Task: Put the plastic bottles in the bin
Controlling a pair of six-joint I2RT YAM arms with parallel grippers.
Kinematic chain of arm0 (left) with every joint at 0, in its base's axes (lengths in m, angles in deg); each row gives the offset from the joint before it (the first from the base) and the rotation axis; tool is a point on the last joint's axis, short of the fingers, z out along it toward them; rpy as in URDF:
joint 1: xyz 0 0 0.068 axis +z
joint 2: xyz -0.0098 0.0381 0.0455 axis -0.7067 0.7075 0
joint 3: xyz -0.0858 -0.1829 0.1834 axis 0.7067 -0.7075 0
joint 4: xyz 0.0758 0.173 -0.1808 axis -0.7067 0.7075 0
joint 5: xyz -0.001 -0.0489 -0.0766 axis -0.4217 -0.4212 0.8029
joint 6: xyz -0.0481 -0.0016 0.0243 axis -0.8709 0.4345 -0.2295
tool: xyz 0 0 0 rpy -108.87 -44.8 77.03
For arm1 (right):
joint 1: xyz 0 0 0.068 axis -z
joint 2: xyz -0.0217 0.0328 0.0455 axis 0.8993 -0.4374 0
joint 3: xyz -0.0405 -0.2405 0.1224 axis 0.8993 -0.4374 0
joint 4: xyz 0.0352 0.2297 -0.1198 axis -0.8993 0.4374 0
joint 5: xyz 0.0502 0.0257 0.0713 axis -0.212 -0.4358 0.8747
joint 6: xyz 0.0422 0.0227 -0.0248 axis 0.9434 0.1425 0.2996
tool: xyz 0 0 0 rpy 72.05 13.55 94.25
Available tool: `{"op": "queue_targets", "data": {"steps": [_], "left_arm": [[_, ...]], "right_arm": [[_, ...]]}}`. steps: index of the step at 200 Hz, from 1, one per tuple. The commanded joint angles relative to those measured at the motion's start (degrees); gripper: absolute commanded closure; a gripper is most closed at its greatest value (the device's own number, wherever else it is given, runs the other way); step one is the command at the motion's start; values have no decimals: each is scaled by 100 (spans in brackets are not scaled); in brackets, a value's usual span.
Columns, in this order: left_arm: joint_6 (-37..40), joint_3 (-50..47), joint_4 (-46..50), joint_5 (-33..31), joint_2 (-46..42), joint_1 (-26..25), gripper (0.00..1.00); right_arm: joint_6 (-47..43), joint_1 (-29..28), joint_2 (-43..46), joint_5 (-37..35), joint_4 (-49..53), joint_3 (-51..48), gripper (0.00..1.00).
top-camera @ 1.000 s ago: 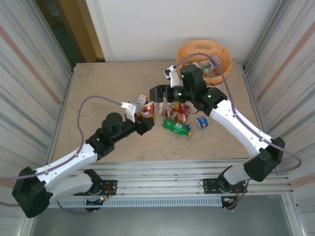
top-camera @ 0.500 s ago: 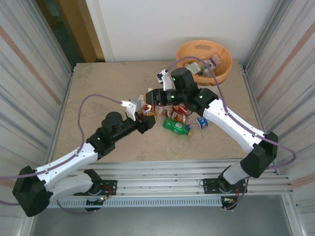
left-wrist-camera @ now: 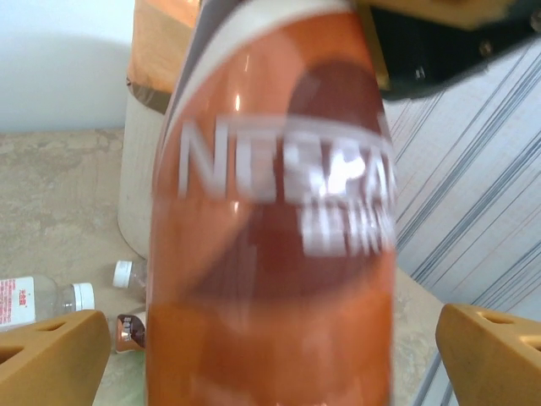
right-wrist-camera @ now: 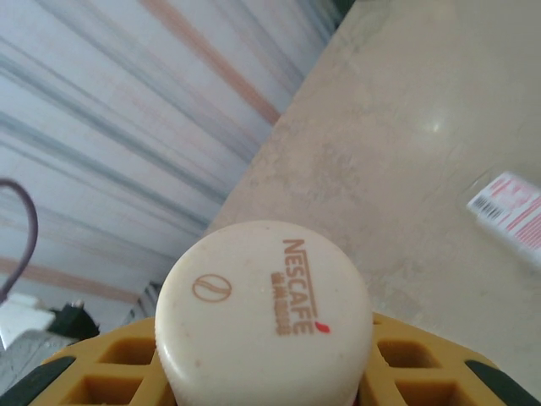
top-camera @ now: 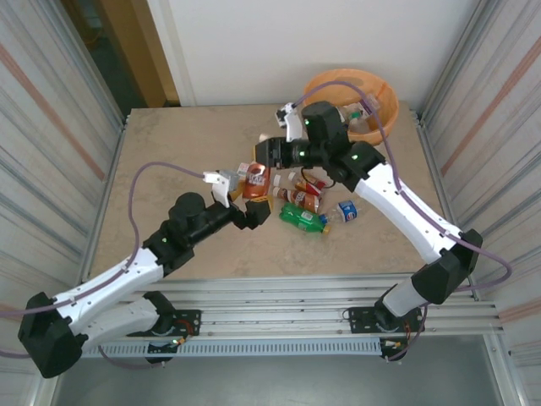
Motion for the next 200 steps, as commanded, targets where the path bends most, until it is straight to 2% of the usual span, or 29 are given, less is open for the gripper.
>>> {"op": "queue_targets", "data": {"steps": [1, 27, 66, 112, 148, 200], "left_arm": [[96, 183, 178, -23, -235, -36, 1], [59, 89, 247, -188, -374, -30, 1], [-30, -135, 150, -437, -571, -23, 1], [-48, -190, 210, -705, -688, -26, 1], [-74, -220, 304, -884, -756, -22, 1], [-142, -221, 448, -1148, -800, -22, 1]], "right_arm": [[-369, 285, 26, -283, 294, 578, 85], [-634, 765, -53, -474, 510, 1319, 87], [-673, 1884, -345, -514, 618, 2342, 91], [-664, 2955, -1250, -443, 1024, 3487, 92], [-782, 3392, -2040, -471, 1522, 4187, 92], [-902, 3523, -2599, -318, 1746, 4205, 88]]}}
